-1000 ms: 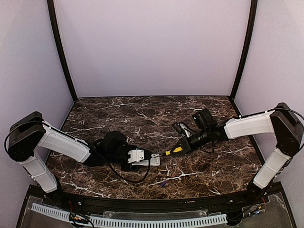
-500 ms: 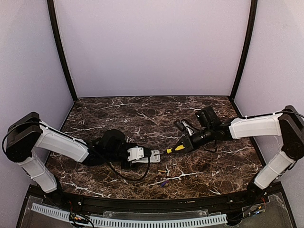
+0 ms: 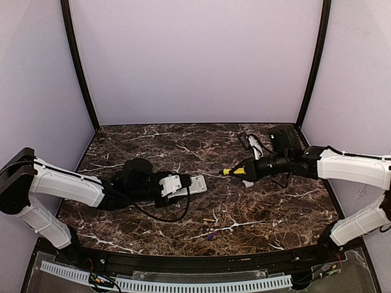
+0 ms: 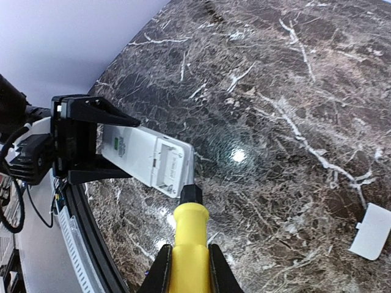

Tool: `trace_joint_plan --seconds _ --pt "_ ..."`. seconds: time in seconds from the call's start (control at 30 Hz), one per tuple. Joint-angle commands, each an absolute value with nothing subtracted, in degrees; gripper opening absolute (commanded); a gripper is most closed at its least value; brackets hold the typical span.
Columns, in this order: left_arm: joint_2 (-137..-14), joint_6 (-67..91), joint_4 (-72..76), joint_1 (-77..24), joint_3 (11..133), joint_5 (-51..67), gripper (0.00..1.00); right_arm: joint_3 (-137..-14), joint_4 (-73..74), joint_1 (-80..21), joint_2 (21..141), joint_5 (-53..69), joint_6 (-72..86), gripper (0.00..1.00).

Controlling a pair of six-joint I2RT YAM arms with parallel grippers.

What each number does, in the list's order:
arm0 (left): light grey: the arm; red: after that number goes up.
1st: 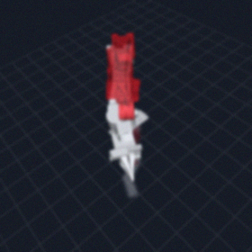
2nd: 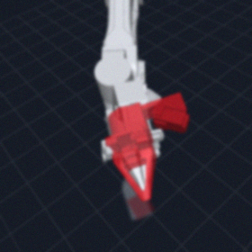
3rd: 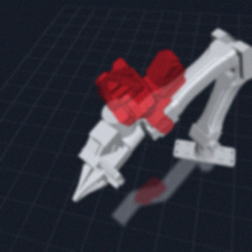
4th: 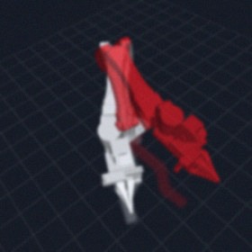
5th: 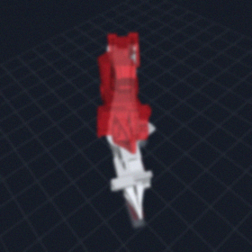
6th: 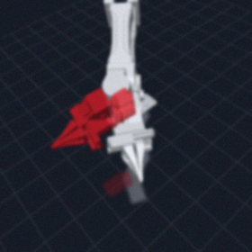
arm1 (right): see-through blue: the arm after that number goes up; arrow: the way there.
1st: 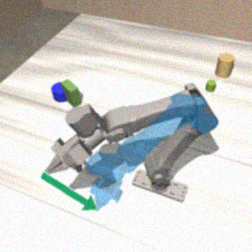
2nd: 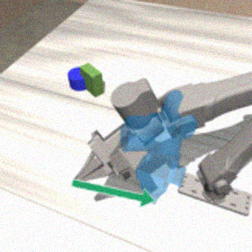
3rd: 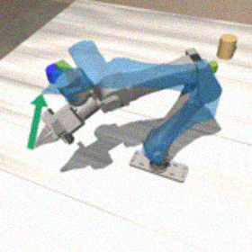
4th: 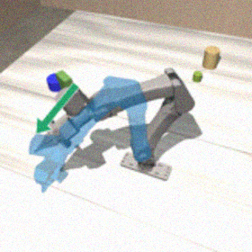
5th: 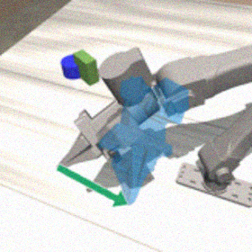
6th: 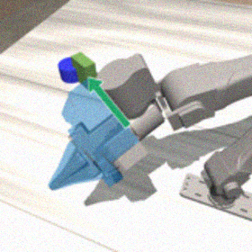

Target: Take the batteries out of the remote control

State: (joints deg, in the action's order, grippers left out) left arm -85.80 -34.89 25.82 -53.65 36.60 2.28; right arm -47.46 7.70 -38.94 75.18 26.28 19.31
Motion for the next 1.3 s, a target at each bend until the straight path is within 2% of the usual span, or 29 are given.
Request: trace_joint_plan --seconds 0.0,0.13,0.5,0.63,1.03,1.27 --pt "-81.5 -28.2 27.0 -53.9 37.1 -1.6 0.0 -48.1 7.6 -38.6 72.3 16.8 19.2 0.0" --pt "-80.5 -20.2 27.3 -54.0 37.6 -6.1 0.0 -48.0 7.0 -38.7 71.1 11.9 19.9 0.0" --pt "-81.9 5.8 21.1 -54.2 37.6 -32.4 0.0 -44.6 3.4 -38.7 70.6 3.9 21.4 0.0" --pt "-84.3 12.7 19.9 -54.2 37.2 -38.3 0.0 -44.2 1.7 -38.7 71.8 2.8 21.8 0.0" --pt "-88.9 25.8 20.9 -54.2 34.6 -41.2 0.01 -42.5 -1.3 -38.7 74.3 2.7 22.3 0.0" --pt "-90.2 27.5 21.1 -54.2 33.5 -40.3 0.16 -42.2 -1.6 -38.7 74.6 2.8 21.9 0.0"
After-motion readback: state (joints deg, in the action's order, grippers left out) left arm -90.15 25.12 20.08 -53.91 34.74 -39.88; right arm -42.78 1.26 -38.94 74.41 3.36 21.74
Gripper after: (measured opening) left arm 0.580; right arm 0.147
